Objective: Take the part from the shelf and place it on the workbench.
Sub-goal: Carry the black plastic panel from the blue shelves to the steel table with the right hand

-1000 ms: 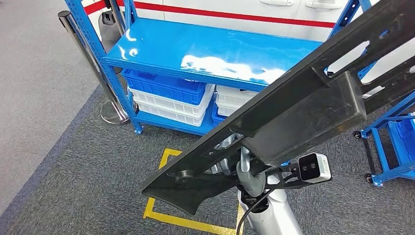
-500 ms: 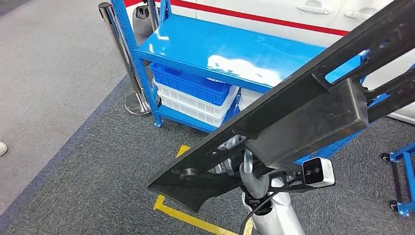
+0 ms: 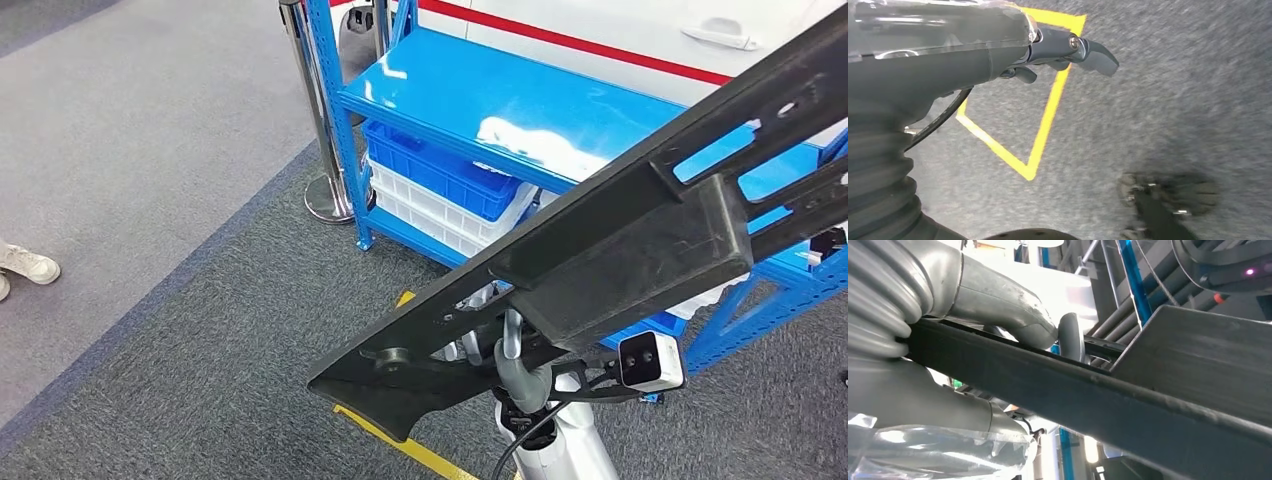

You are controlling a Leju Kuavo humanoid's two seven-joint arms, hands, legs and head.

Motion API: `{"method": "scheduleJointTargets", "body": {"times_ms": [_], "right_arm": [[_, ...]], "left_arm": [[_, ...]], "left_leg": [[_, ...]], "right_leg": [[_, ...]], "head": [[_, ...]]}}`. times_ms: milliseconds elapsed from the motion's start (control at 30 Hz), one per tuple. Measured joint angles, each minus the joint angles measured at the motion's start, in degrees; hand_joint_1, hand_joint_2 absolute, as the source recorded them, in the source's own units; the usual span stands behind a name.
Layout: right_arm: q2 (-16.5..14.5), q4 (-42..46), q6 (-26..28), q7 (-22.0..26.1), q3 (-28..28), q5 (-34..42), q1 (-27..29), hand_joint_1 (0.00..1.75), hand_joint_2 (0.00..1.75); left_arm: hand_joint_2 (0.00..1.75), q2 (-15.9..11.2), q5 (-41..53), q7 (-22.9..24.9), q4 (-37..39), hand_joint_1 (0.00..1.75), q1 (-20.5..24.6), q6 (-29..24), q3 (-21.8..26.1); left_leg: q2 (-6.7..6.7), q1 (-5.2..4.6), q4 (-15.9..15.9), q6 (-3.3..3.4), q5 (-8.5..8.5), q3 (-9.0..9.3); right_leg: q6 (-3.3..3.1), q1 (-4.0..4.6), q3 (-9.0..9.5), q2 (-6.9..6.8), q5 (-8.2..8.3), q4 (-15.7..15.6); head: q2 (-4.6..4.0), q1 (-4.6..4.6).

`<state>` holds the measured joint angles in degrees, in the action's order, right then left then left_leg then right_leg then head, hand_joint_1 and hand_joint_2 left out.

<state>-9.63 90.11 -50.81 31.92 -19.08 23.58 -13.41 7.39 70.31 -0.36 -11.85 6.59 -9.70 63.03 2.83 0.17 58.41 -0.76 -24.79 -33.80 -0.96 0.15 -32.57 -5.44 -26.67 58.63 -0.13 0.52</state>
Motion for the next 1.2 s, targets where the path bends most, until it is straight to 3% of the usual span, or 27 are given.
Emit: {"method": "scheduleJointTargets", "body": {"times_ms": [67, 133, 200, 233, 267, 300, 333, 367, 433, 500, 567, 633, 667, 733, 800, 833, 900, 967, 1000, 1067, 1100, 1133, 1200], "right_arm": [[0.0, 0.2, 1.0, 0.4, 0.3, -0.5, 0.2, 1.75, 1.75], [0.1, 0.4, 2.1, 0.9, 0.8, -0.9, 0.3, 1.75, 1.75], [0.3, 0.6, 3.0, 0.9, 1.5, -0.9, 0.7, 1.75, 1.75], [0.5, 0.6, 3.3, 0.8, 1.8, -0.9, 1.0, 1.75, 1.75], [0.6, 0.6, 3.6, 0.7, 2.0, -0.9, 1.3, 1.75, 1.75], [0.7, 0.6, 3.7, 0.5, 2.2, -0.8, 1.5, 1.75, 1.75], [0.8, 0.6, 3.8, 0.4, 2.2, -0.9, 1.6, 1.75, 1.75], [0.9, 0.6, 3.8, 0.2, 2.2, -0.9, 1.6, 1.75, 1.75], [1.1, 0.6, 4.1, -0.3, 2.2, -1.4, 1.6, 1.75, 1.75], [1.3, 0.6, 4.6, -0.6, 2.2, -2.0, 1.8, 1.75, 1.75], [1.4, 0.6, 5.2, -0.7, 2.2, -2.8, 1.9, 1.75, 1.75], [1.4, 0.9, 5.6, -0.7, 2.1, -3.4, 1.9, 1.75, 1.75], [1.4, 1.0, 5.7, -0.7, 2.0, -3.6, 2.0, 1.75, 1.75], [1.4, 1.3, 5.7, -0.7, 1.9, -3.8, 2.0, 1.75, 1.75], [1.4, 1.8, 5.5, -0.6, 1.4, -4.0, 2.0, 1.75, 1.75], [1.4, 2.3, 5.5, -0.5, 1.0, -4.2, 1.8, 1.75, 1.75], [1.3, 3.5, 5.5, -0.4, 0.0, -4.4, 1.4, 1.75, 1.75], [1.0, 4.8, 5.2, -0.3, -0.9, -4.6, 1.0, 1.75, 1.75], [1.0, 5.4, 4.9, -0.2, -1.3, -4.6, 0.8, 1.75, 1.75], [0.9, 6.3, 3.9, 0.3, -2.1, -4.5, 0.4, 1.75, 1.75], [0.9, 6.8, 3.4, 0.6, -2.5, -4.3, 0.1, 1.75, 1.75], [0.8, 7.3, 2.9, 0.9, -2.9, -4.1, -0.3, 1.75, 1.75], [0.7, 8.4, 2.1, 1.2, -3.4, -3.7, -0.9, 1.75, 1.75]], "left_arm": [[1.75, 0.0, 0.6, 1.0, 0.0, 0.0, -0.4, 0.3, -0.3], [1.75, 0.1, 1.0, 1.3, 0.0, 0.0, -0.6, 0.5, -0.7], [1.75, 0.2, 1.1, 1.2, 0.0, 0.0, -0.5, 0.6, -1.1], [1.75, 0.2, 1.1, 1.0, 0.0, 0.0, -0.5, 0.7, -1.1], [1.75, 0.2, 1.1, 0.8, 0.0, 0.0, -0.5, 0.7, -1.1], [1.75, 0.2, 1.1, 0.5, 0.0, 0.0, -0.5, 0.7, -1.2], [1.75, 0.3, 1.1, 0.3, 0.0, 0.0, -0.5, 0.7, -1.2], [1.75, 0.5, 1.2, 0.0, 0.0, 0.0, -0.5, 0.9, -1.2], [1.75, 1.0, 1.6, -0.7, 0.0, 0.0, -0.2, 1.2, -1.6], [1.75, 1.4, 2.1, -1.2, 0.0, 0.0, 0.2, 1.6, -2.1], [1.75, 1.8, 2.4, -1.3, 0.0, 0.0, 0.4, 1.8, -2.5], [1.75, 2.2, 2.6, -1.2, 0.0, 0.0, 0.5, 1.9, -2.8], [1.75, 2.4, 2.7, -1.2, 0.0, 0.0, 0.6, 1.9, -2.9], [1.75, 2.7, 2.8, -0.9, 0.0, 0.0, 0.9, 2.0, -3.1], [1.75, 2.8, 2.8, -0.4, 0.1, 0.0, 0.9, 1.9, -3.2], [1.75, 2.8, 2.7, 0.0, 0.1, 0.0, 0.8, 1.9, -3.2], [1.75, 2.9, 2.7, 0.5, 0.1, 0.0, 0.5, 1.6, -3.2], [1.75, 2.9, 2.5, 0.7, 0.0, 0.0, 0.5, 1.2, -3.2], [1.75, 2.9, 2.4, 0.7, 0.0, 0.0, 0.5, 1.1, -3.2], [1.75, 2.9, 2.0, 0.7, 0.1, 0.0, 0.4, 0.8, -3.1], [1.75, 2.9, 1.8, 0.7, 0.1, 0.0, 0.3, 0.6, -3.1], [1.75, 3.0, 1.6, 0.7, 0.1, 0.0, 0.3, 0.5, -3.0], [1.75, 3.0, 1.4, 0.6, 0.1, 0.0, 0.3, 0.4, -2.9]], "left_leg": [[-0.96, 0.15, -0.4, 0.59, 0.45, -0.04], [-1.9, 0.52, -1.1, 1.28, 0.98, 0.07], [-2.96, 0.69, -1.3, 1.73, 1.34, -0.1], [-3.58, 0.69, -1.3, 1.8, 1.43, -0.27], [-4.28, 0.69, -1.3, 1.79, 1.5, -0.41], [-4.99, 0.69, -1.2, 1.73, 1.57, -0.5], [-5.71, 0.72, -1.1, 1.62, 1.62, -0.54], [-6.4, 0.76, -0.9, 1.47, 1.62, -0.57], [-7.73, 0.82, -0.4, 0.96, 1.57, -0.9], [-8.86, 0.83, 0.0, 0.19, 1.68, -1.49], [-9.84, 0.94, -0.2, -0.64, 2.0, -1.91], [-8.54, 0.84, 0.8, -1.18, 1.36, -2.54], [-7.15, 0.72, 2.7, -1.33, 0.15, -3.44], [-4.37, 0.57, 9.3, -1.51, -3.54, -6.4], [-3.67, 0.57, 14.9, -1.49, -5.64, -8.61], [-3.52, 0.54, 14.9, -1.34, -5.23, -8.31], [-2.24, 0.25, 9.0, -0.66, -2.31, -4.68], [0.25, -0.48, 2.4, 0.42, -0.4, -1.02], [0.93, -0.8, 0.8, 0.89, -0.16, -0.25], [0.01, -0.97, 0.1, 1.51, -0.05, -0.31], [-0.69, -0.82, -0.2, 1.71, 0.15, -0.22], [-1.36, -0.63, -0.5, 1.99, 0.41, -0.08], [-2.62, -0.25, -1.1, 2.48, 0.9, 0.2]], "right_leg": [[0.61, -0.04, 0.18, -0.36, -0.06, -0.1], [1.25, -0.24, -0.51, 1.74, -1.65, 1.8], [1.67, -0.48, -3.5, 4.53, -5.37, 8.3], [1.8, -0.53, -5.42, 5.1, -7.11, 12.3], [1.92, -0.59, -6.88, 5.3, -7.97, 15.2], [2.0, -0.69, -7.41, 5.36, -7.65, 16.2], [2.04, -0.83, -6.75, 5.44, -6.21, 14.7], [2.07, -1.03, -5.11, 5.8, -4.1, 11.4], [2.08, -1.46, -1.43, 8.08, -1.1, 3.8], [1.83, -1.48, -0.14, 9.45, -0.47, 0.7], [1.2, -1.24, -0.29, 8.4, -0.18, 0.7], [0.42, -1.29, -0.25, 7.12, 0.15, 0.3], [0.07, -1.33, -0.25, 6.37, 0.25, 0.2], [-0.37, -0.99, -0.33, 4.81, 0.24, 0.1], [-0.55, -0.59, -0.39, 3.14, 0.15, 0.1], [-0.61, -0.44, -0.38, 2.35, 0.1, 0.1], [-0.64, -0.16, -0.22, 0.97, -0.01, 0.1], [-0.42, 0.25, -0.06, -0.28, -0.23, 0.2], [-0.24, 0.4, 0.0, -0.9, -0.32, 0.2], [0.17, 0.48, 0.19, -2.19, -0.45, 0.2], [0.44, 0.38, 0.31, -2.16, -0.66, 0.3], [0.73, 0.26, 0.13, -1.08, -1.3, 1.1], [1.24, -0.06, -1.97, 2.68, -4.25, 5.9]], "head": [[0.0, 0.01], [0.0, -0.05], [0.0, -0.16], [0.0, -0.22], [0.0, -0.24], [0.0, -0.23], [0.0, -0.22], [0.0, -0.22], [0.0, -0.23], [0.0, -0.19], [0.0, -0.19], [0.0, -0.02], [0.0, 0.24], [0.0, 0.72], [0.0, 0.81], [0.0, 0.81], [0.0, 0.81], [0.0, 0.78], [0.0, 0.77], [0.0, 0.75], [0.0, 0.76], [0.0, 0.74], [0.0, 0.62]]}}
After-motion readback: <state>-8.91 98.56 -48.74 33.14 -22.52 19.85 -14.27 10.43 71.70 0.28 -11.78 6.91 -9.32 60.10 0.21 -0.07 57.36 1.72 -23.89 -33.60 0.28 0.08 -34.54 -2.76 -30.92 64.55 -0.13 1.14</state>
